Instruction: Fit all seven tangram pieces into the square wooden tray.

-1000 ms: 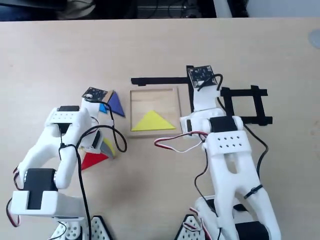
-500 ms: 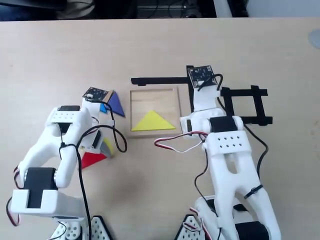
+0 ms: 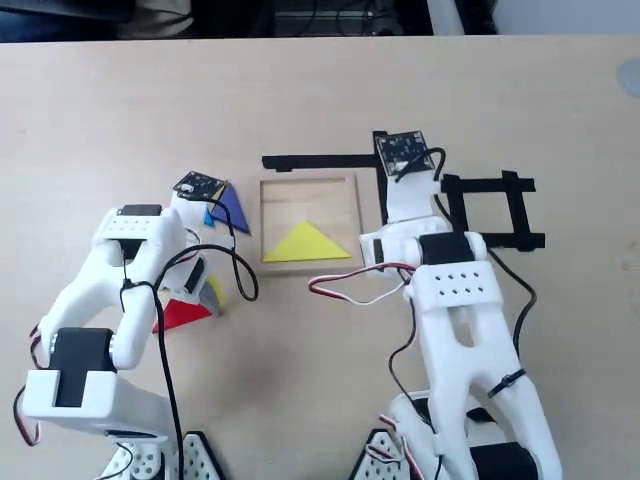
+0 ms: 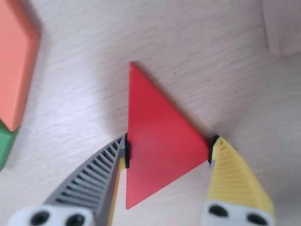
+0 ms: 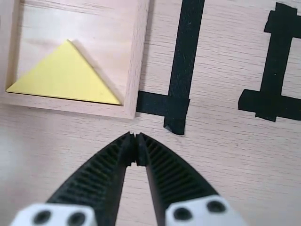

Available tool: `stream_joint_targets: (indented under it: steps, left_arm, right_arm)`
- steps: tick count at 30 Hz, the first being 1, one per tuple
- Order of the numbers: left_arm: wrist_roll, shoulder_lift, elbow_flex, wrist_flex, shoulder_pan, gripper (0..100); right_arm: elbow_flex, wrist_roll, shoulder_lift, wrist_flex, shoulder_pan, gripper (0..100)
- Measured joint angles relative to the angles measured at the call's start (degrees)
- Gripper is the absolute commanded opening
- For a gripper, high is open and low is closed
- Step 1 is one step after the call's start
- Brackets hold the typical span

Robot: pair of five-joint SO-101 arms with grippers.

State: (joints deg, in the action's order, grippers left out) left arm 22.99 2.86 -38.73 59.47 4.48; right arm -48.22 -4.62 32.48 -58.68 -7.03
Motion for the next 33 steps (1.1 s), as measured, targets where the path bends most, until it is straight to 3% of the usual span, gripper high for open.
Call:
stream_joint_targets:
  steps: [28, 33]
  left_arm:
    - [-0.09, 0.97, 2.46, 0.09, -2.2, 3]
    - [-0.09, -1.93, 13.1, 10.81, -2.2, 3]
  right_arm:
    - [0.0, 0.0, 0.0, 0.0, 0.0, 1.3]
    - [0.0, 0.0, 0.0, 0.0, 0.0, 1.3]
